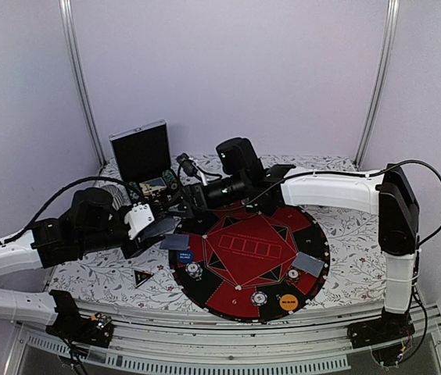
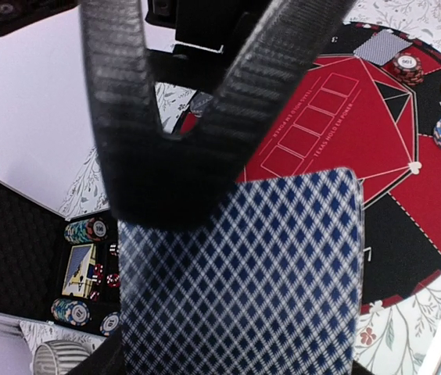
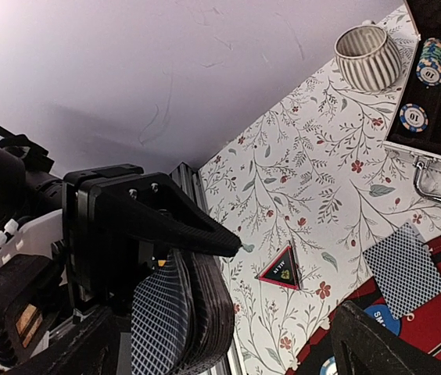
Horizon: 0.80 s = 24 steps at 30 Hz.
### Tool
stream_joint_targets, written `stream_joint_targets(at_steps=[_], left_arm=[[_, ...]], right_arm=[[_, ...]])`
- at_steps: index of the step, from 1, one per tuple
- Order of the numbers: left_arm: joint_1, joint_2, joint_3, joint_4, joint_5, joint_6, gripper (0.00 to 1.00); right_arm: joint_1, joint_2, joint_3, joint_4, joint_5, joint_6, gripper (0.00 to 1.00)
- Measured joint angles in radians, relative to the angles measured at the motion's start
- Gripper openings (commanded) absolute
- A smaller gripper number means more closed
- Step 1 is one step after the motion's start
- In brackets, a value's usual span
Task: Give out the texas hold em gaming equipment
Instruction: Place the face-down deck piles in position6.
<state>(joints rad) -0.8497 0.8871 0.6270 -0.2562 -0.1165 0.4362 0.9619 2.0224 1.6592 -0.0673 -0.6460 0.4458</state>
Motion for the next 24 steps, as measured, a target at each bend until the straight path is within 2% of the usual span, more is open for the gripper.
stream_joint_targets(at_steps=[11,24], left_arm=[[0.0,0.014,0.0,0.03,-0.004,0.012,0.57],[0.0,0.001,-0.005,0.041,-0.027,0.013,0.56]], right_arm=[[0.0,0.058,0.027,-0.04,-0.013,0.011,0.93],[0.0,0.06,0.055,-0.167,0.076,-0.025,0.86]])
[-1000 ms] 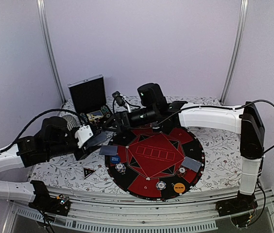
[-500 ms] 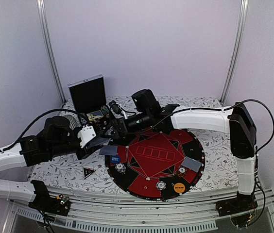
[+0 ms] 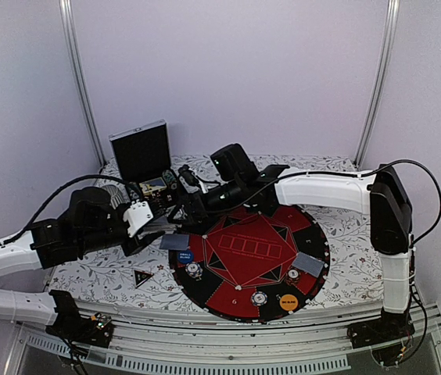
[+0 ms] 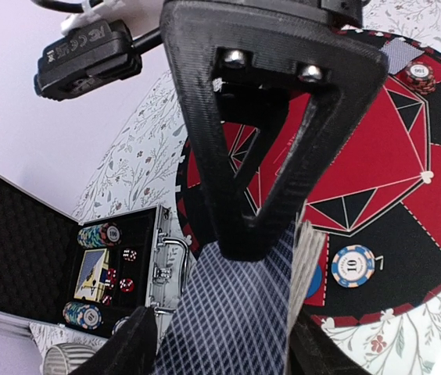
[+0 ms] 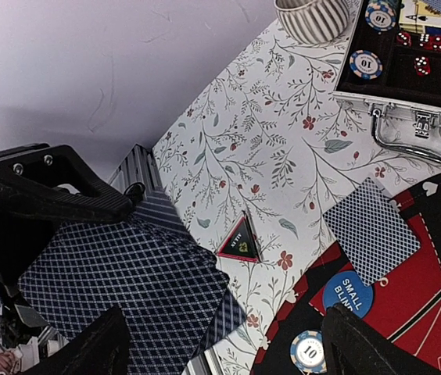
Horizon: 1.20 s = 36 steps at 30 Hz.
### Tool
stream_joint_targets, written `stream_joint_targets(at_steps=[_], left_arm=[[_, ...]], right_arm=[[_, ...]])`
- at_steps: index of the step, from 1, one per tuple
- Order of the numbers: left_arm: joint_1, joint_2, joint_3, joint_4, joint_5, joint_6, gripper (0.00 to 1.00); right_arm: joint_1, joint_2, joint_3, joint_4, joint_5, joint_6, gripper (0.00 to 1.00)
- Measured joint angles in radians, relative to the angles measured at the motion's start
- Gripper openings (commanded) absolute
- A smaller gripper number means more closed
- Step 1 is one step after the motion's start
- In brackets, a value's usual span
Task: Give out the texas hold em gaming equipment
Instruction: Place the face-down deck piles in position6.
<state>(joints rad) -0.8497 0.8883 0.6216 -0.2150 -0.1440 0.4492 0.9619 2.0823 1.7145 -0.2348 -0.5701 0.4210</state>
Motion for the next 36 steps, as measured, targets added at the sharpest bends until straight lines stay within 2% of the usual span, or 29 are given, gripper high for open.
stream_joint_targets(at_steps=[2,3,4,6,11,21,28,36], left_arm=[[0.0,-0.001,0.0,0.001,0.0,0.0,0.51],[0.0,-0.001,0.0,0.002,0.0,0.0,0.44],[0.0,-0.001,-0.001,0.003,0.001,0.0,0.34],[0.0,0.0,-0.005,0.01,0.003,0.001,0.0],[-0.005,0.0,-0.021,0.007,0.021,0.013,0.0],[-0.004,-0.002,-0.024,0.018,0.027,0.009,0.0],[-0.003,-0.013,-0.025,0.041,0.008,0.009,0.0],[-0.003,-0.021,-0.029,0.063,0.001,0.025,0.0]], right_arm=[[0.0,0.0,0.007,-0.003,-0.011,0.0,0.86],[0.0,0.0,0.01,0.005,-0.031,0.002,0.86],[0.0,0.0,0.011,0.013,-0.044,0.003,0.86],[0.002,0.0,0.011,0.048,-0.097,0.019,0.85],[0.001,0.0,0.017,0.121,-0.151,0.062,0.85],[-0.019,-0.068,-0.076,0.177,-0.135,0.094,0.87],[-0.047,-0.149,-0.154,0.231,-0.09,0.117,0.9],[-0.06,-0.169,-0.219,0.332,-0.014,0.191,0.92]])
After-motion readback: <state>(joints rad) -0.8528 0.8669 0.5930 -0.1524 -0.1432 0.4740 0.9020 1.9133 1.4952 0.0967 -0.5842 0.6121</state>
